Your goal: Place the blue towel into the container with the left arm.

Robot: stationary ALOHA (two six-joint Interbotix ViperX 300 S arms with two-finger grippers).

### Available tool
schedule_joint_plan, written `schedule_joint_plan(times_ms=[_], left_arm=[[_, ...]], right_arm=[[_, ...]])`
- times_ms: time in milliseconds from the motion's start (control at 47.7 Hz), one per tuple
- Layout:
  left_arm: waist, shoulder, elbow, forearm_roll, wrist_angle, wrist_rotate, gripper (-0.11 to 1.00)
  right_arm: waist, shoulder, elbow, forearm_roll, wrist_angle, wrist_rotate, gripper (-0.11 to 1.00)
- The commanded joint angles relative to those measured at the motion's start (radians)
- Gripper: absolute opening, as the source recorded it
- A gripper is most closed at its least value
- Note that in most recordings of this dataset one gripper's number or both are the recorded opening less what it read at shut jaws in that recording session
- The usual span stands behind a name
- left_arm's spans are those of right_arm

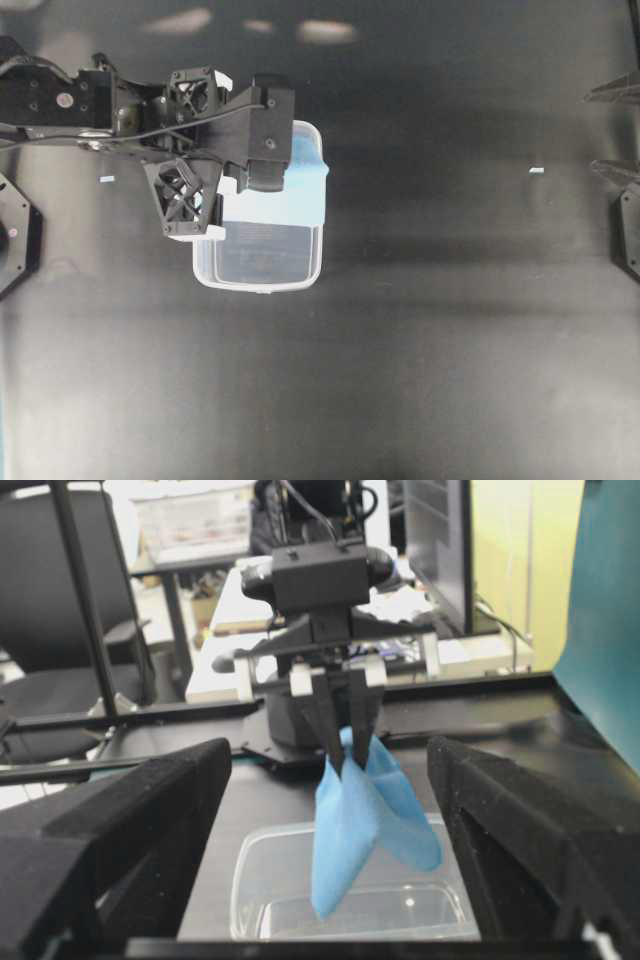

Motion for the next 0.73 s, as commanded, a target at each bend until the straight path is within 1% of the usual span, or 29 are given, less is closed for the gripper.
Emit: schedule_joint_plan(times_ms=[0,63,84,105,294,335,377,419,482,629,713], left_arm=[[0.011,-0.009,0.014,0.003,-0.040,-0.011,0.06],[0.008,-0.011,0.025,0.003,-0.063,-0.014,0.08],[0.006,-0.011,0.026,0.003,-0.071,-0.014,0.12],[0.006,-0.011,0.029,0.003,-0.078,-0.015,0.17],[0.000,-0.014,0.054,0.003,-0.124,-0.015,0.75],[-0.002,-0.014,0.061,0.003,-0.127,-0.015,0.83],[-0.005,-0.018,0.071,0.003,-0.127,-0.017,0.89],[-0.008,-0.031,0.075,0.003,-0.129,-0.018,0.91],[-0.014,-0.058,0.080,0.003,-0.129,-0.018,0.89],[-0.020,-0.183,0.081,0.003,-0.137,-0.017,0.88],[-0.026,-0.261,0.095,0.003,-0.166,-0.017,0.88]], right_arm=[[-0.003,0.006,-0.009,0.002,-0.008,0.000,0.77],[-0.003,0.005,-0.009,0.003,-0.008,0.000,0.77],[-0.003,0.006,-0.009,0.002,-0.008,0.000,0.77],[-0.003,0.006,-0.009,0.003,-0.008,0.000,0.77],[-0.003,0.006,-0.009,0.003,-0.009,0.000,0.77],[-0.003,0.005,-0.009,0.003,-0.008,0.000,0.77],[-0.003,0.005,-0.009,0.003,-0.008,0.000,0.77],[-0.003,0.005,-0.009,0.002,-0.008,0.000,0.77],[-0.003,0.006,-0.009,0.003,-0.008,0.000,0.77],[-0.003,0.006,-0.009,0.003,-0.005,-0.002,0.77],[-0.002,0.005,-0.008,0.003,-0.005,-0.002,0.77]])
